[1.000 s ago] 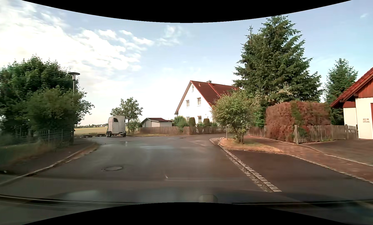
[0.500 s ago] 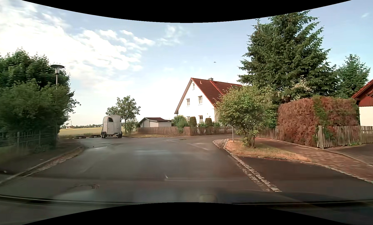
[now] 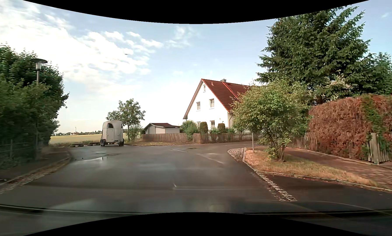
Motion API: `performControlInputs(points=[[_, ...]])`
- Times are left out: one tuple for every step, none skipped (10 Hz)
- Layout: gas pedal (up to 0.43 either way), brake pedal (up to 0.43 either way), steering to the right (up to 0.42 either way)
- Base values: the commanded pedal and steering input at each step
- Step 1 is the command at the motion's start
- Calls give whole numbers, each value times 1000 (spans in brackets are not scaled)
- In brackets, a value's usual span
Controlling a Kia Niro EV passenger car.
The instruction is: Follow the waypoints while adhering to traffic rules and regulations
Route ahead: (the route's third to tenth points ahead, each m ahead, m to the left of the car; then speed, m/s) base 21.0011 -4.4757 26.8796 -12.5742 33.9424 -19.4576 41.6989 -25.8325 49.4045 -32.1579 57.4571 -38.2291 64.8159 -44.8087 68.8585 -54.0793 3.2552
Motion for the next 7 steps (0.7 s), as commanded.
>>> performControlInputs(points=[[0,0,-36],[0,0,-36],[0,0,-39],[0,0,-39],[0,0,-39],[0,0,-37],[0,0,-35]])
